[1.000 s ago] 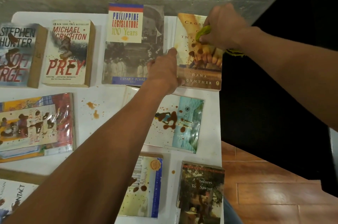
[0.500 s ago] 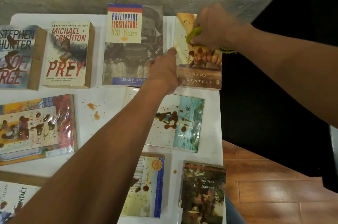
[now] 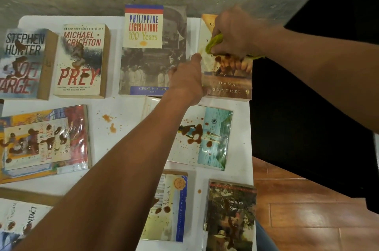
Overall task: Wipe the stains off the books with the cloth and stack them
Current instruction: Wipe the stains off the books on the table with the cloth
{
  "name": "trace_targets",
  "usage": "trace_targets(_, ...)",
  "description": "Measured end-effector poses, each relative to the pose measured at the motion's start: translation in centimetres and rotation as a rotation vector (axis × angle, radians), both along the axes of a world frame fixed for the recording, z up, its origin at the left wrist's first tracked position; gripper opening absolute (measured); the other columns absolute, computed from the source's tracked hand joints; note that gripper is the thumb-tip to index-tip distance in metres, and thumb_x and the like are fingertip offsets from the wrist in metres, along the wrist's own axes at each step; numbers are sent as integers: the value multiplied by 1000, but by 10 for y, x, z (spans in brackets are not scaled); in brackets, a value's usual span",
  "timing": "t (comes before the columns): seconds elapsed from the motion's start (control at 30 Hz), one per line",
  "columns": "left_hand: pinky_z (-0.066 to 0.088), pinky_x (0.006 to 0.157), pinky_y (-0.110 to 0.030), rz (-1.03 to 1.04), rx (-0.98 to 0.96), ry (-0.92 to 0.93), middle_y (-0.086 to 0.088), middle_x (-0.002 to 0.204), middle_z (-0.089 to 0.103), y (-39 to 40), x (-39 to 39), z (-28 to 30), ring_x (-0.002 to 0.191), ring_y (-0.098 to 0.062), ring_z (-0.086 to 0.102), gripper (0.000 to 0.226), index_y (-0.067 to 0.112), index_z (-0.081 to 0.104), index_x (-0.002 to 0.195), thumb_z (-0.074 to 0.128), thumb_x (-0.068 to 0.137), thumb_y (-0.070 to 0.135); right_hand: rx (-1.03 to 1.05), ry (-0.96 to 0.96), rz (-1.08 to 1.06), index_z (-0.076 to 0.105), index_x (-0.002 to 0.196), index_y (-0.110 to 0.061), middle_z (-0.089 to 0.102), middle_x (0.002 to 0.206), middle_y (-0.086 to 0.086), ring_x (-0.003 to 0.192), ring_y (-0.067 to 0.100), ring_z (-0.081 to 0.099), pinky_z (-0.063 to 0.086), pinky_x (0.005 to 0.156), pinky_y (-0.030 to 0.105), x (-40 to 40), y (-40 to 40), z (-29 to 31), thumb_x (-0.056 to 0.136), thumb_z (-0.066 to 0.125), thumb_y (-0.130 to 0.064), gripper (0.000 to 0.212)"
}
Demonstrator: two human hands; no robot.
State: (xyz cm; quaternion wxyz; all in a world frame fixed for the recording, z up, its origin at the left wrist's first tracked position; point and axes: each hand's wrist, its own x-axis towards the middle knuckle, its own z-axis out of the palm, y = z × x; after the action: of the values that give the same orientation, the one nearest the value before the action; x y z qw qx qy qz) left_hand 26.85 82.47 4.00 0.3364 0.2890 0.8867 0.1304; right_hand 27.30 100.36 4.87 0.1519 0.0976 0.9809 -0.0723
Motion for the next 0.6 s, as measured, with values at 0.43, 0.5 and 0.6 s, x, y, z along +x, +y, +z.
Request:
trace_targets(0.43, 34, 115, -44, 26, 17, -21, -11, 135, 57, -1, 1, 2, 130, -33, 50, 83, 15, 31, 149, 81, 84, 25, 44, -3, 31, 70, 113, -13, 62, 116, 12, 105, 31, 58, 46, 75, 37, 2, 0, 6, 86, 73, -42, 39)
trace_targets(0.5, 31, 116, -42, 19, 0, -15, -11, 137, 56, 0, 1, 3, 132, -33, 48, 84, 15, 29, 150, 80, 85, 26, 34, -26, 108, 74, 110, -14, 66, 110, 11, 99, 30, 61, 52, 79, 39, 5, -2, 8, 86, 74, -43, 38)
trace_targets(0.6, 32, 116, -43, 20, -4, -24, -12, 138, 55, 1, 0, 3, 132, -33, 48, 83, 14, 29, 149, 80, 85, 25, 37, -2, -13, 73, 108, -19, 63, 114, 9, 100, 29, 60, 54, 84, 42, 7, 3, 11, 84, 76, -44, 34)
